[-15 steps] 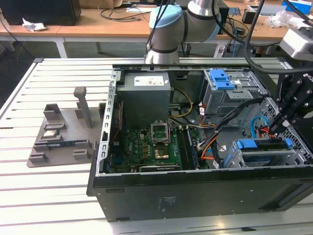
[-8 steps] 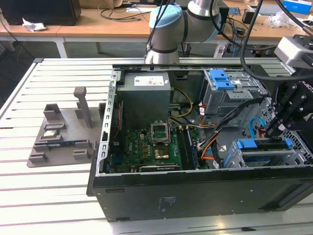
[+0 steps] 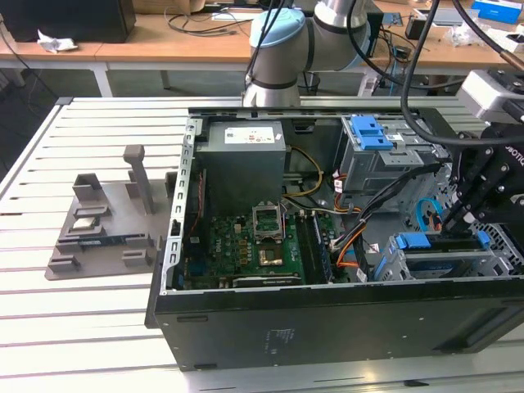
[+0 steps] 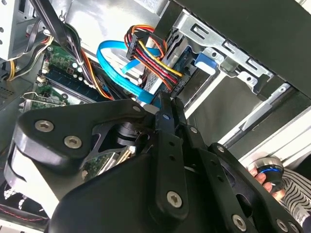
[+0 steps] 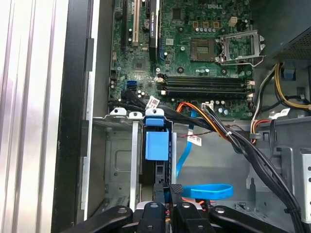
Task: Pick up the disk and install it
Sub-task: 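Insert the second disk wire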
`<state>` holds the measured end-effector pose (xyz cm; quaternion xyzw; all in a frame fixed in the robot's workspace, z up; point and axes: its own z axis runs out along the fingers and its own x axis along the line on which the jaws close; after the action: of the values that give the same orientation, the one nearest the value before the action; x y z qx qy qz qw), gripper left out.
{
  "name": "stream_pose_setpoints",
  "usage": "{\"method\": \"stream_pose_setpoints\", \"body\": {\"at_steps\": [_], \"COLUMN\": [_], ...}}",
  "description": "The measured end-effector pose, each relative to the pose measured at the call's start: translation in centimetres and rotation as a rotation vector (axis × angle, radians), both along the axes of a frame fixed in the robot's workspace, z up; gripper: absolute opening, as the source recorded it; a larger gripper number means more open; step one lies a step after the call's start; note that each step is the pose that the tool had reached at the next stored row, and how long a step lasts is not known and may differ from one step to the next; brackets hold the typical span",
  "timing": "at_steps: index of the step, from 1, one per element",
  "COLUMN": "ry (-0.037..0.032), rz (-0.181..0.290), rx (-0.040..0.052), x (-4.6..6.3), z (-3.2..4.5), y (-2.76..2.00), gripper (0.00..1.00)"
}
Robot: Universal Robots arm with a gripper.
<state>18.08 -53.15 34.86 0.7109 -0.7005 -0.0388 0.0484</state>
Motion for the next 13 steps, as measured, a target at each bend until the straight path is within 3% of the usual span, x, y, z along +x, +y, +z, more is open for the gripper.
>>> {"method": "stream_pose_setpoints", "body": {"at_steps": [13], "ry": [0.0], "rz": [0.0], "rx": [0.0003], "x": [-0.06], "z": [-0.56], "y": [-0.16], "gripper": [0.16]}}
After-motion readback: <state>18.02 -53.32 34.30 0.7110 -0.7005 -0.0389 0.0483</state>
